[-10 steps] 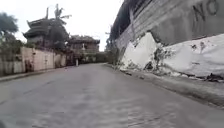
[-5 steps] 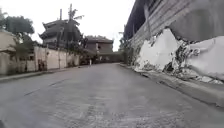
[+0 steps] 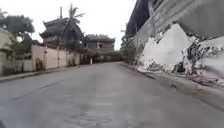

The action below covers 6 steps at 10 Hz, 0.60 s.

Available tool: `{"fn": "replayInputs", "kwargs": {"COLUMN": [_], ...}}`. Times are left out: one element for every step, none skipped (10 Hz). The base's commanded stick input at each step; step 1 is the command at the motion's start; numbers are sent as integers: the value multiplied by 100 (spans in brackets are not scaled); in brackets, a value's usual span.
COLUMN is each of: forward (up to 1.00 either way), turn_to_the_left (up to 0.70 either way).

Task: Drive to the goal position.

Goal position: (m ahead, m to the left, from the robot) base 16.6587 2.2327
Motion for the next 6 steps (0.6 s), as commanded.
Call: {"fn": "replayInputs", "kwargs": {"forward": [100, 100, 100, 100, 100, 100], "turn_to_the_left": [-37, -21, 2, -9, -36, -36]}}
